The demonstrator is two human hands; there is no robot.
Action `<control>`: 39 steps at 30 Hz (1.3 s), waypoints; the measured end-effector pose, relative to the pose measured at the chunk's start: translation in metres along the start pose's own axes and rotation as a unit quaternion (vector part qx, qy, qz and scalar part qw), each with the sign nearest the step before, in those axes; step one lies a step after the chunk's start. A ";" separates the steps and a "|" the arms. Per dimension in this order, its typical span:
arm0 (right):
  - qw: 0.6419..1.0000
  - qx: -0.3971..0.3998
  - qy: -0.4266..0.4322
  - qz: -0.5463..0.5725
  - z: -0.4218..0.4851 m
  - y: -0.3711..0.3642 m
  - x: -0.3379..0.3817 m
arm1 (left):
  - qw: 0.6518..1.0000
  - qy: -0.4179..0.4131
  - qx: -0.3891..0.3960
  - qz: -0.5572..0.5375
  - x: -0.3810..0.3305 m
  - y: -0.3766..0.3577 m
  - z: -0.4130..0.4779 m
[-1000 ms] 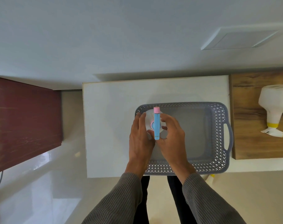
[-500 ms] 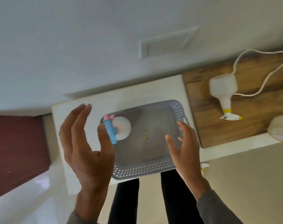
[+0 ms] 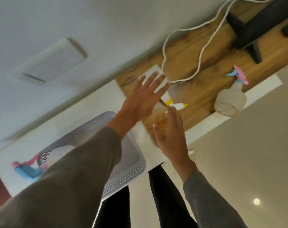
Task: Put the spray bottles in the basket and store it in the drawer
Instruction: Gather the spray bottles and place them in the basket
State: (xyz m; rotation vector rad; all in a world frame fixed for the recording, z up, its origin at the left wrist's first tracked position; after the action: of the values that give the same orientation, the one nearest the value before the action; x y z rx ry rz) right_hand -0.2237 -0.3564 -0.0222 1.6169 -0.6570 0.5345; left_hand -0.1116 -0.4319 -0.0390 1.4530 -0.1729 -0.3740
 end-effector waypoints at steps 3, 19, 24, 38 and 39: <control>0.994 0.023 0.060 -0.092 0.008 -0.003 -0.009 | 0.997 -0.063 0.024 0.049 0.004 -0.027 0.015; 0.998 -0.004 -0.046 0.036 0.024 0.008 -0.023 | 0.997 0.045 0.041 0.039 0.043 -0.007 0.053; 0.968 -0.030 -0.131 0.210 0.031 0.009 0.004 | 0.943 0.285 -0.097 -0.141 0.057 0.038 -0.025; 0.968 0.088 0.132 0.195 -0.061 -0.071 0.141 | 0.732 0.594 -0.252 -0.219 0.029 0.055 -0.259; 0.969 0.089 0.148 0.176 -0.068 -0.078 0.143 | 0.721 0.605 -0.248 -0.230 0.029 0.050 -0.266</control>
State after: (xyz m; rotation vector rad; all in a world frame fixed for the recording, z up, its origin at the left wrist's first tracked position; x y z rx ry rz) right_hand -0.0648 -0.2983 0.0273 1.5490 -0.6876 1.1013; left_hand 0.0126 -0.1896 -0.0240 0.9266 1.2887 0.1999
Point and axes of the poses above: each hand's wrist, its own z-axis towards the middle knuckle, its own y-axis out of the back of the hand, x = y × z, the point moved 7 cm from there along z, towards the middle knuckle, and after that the axes turned 15 degrees about -x, right-handed, at the moved point
